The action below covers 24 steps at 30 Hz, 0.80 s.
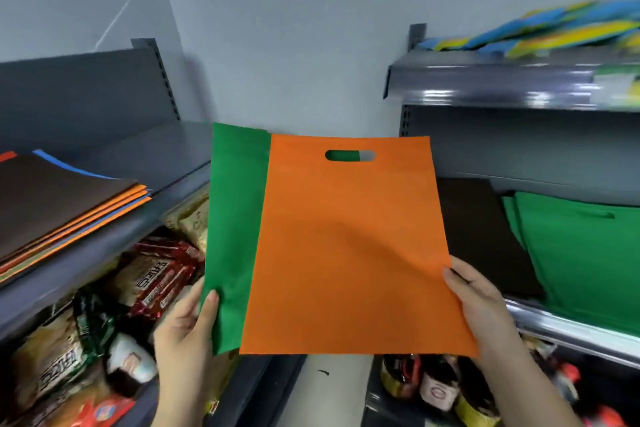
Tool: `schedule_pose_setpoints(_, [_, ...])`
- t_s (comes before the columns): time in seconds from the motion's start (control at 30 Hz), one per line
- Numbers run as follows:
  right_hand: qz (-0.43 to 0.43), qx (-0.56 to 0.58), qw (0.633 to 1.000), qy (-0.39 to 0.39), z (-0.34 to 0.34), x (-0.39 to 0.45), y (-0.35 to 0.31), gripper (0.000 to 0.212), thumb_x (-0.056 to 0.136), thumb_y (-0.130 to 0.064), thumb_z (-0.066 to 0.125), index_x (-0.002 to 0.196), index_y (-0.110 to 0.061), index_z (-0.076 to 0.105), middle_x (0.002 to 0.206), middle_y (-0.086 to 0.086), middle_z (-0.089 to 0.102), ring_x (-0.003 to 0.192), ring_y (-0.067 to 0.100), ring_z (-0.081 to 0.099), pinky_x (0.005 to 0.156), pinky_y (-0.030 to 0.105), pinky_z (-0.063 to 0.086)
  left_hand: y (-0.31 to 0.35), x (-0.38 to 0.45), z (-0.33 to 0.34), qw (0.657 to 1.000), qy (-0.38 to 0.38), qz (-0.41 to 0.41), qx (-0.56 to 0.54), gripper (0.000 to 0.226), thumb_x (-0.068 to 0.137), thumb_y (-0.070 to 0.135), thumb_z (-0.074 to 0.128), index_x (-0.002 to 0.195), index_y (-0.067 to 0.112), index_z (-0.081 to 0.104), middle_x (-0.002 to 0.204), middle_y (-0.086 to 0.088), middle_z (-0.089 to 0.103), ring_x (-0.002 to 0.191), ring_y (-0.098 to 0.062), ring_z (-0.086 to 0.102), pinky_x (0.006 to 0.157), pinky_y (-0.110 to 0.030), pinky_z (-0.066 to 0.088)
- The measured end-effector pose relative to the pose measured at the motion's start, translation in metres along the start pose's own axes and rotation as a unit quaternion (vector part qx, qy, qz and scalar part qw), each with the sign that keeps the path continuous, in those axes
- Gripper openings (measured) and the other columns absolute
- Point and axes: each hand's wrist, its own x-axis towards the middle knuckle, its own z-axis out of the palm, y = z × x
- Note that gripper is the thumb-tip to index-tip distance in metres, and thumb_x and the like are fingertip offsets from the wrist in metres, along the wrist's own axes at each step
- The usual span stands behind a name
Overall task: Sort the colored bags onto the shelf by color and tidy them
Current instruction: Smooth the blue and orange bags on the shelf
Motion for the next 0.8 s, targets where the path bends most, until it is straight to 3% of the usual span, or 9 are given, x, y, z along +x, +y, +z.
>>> schedule_pose_setpoints(0.13, [0.008, 0.017, 0.999, 0.044, -0.040, -0.009, 0.000, 0.018, 0.097, -0.020, 0.050, 0.099, -0.029, 0.067, 0.094, 0.004, 0.071, 0.086, 0.027, 0.065, 0.066, 0.036, 0.050, -0.007, -0.015, 0.026, 0.999, -0.042, 0.000, 0.025, 0.033, 0.092, -0.001, 0.052, 0.106, 0.026, 0.066, 0.085, 0.015, 0.072, 0.074, 0.001, 0.066, 0.069, -0.014, 0.054])
schedule_pose_setpoints(0.27, [-0.004, 0.037, 0.997, 0.073, -0.074, -0.016, -0.004, 0.020, 0.096, -0.015, 0.050, 0.098, -0.025, 0.067, 0.075, -0.003, 0.074, 0.068, 0.020, 0.068, 0.057, 0.031, 0.050, -0.013, -0.022, 0.049, 0.997, -0.065, -0.012, 0.044, 0.034, 0.092, 0.006, 0.057, 0.099, 0.036, 0.069, 0.094, 0.012, 0.073, 0.095, -0.013, 0.067, 0.090, -0.032, 0.053])
schedule_pose_setpoints(0.4, [-0.009, 0.044, 0.993, 0.105, -0.116, -0.027, -0.008, 0.019, 0.095, -0.017, 0.051, 0.099, -0.025, 0.068, 0.080, 0.000, 0.074, 0.064, 0.019, 0.070, 0.053, 0.030, 0.052, -0.014, -0.040, 0.082, 0.995, -0.097, -0.031, 0.025, 0.029, 0.091, 0.004, 0.056, 0.114, 0.019, 0.067, 0.100, 0.003, 0.073, 0.102, -0.020, 0.065, 0.093, -0.043, 0.051])
schedule_pose_setpoints(0.53, [-0.018, 0.050, 0.989, 0.140, -0.167, -0.044, -0.016, 0.020, 0.095, -0.017, 0.051, 0.103, -0.023, 0.068, 0.088, 0.007, 0.073, 0.073, 0.027, 0.069, 0.058, 0.033, 0.052, -0.015, -0.069, 0.125, 0.991, -0.129, -0.036, 0.006, 0.031, 0.092, 0.001, 0.054, 0.117, 0.015, 0.063, 0.101, 0.005, 0.069, 0.087, -0.003, 0.067, 0.080, -0.019, 0.054])
schedule_pose_setpoints(0.63, [-0.030, 0.042, 0.984, 0.172, -0.209, -0.060, -0.026, 0.020, 0.095, -0.014, 0.051, 0.104, -0.021, 0.067, 0.090, 0.011, 0.070, 0.077, 0.029, 0.064, 0.065, 0.035, 0.050, -0.017, -0.097, 0.159, 0.985, -0.164, -0.043, 0.011, 0.030, 0.093, 0.001, 0.052, 0.114, 0.020, 0.064, 0.093, 0.013, 0.072, 0.085, -0.003, 0.067, 0.076, -0.016, 0.054])
schedule_pose_setpoints(0.7, [-0.034, 0.037, 0.979, 0.196, -0.237, -0.071, -0.033, 0.018, 0.095, -0.015, 0.051, 0.102, -0.020, 0.068, 0.090, 0.011, 0.070, 0.076, 0.029, 0.063, 0.064, 0.035, 0.049, -0.015, -0.118, 0.181, 0.983, -0.181, -0.042, 0.009, 0.031, 0.093, 0.000, 0.051, 0.106, 0.024, 0.066, 0.080, 0.022, 0.071, 0.076, 0.005, 0.066, 0.065, -0.010, 0.053])
schedule_pose_setpoints(0.8, [-0.034, 0.031, 0.971, 0.237, -0.276, -0.089, -0.040, 0.017, 0.096, -0.018, 0.051, 0.101, -0.020, 0.067, 0.090, 0.011, 0.069, 0.073, 0.029, 0.063, 0.055, 0.033, 0.051, -0.014, -0.148, 0.212, 0.975, -0.213, -0.054, -0.002, 0.031, 0.094, 0.000, 0.050, 0.114, 0.020, 0.064, 0.084, 0.015, 0.073, 0.078, 0.002, 0.067, 0.062, -0.011, 0.052])
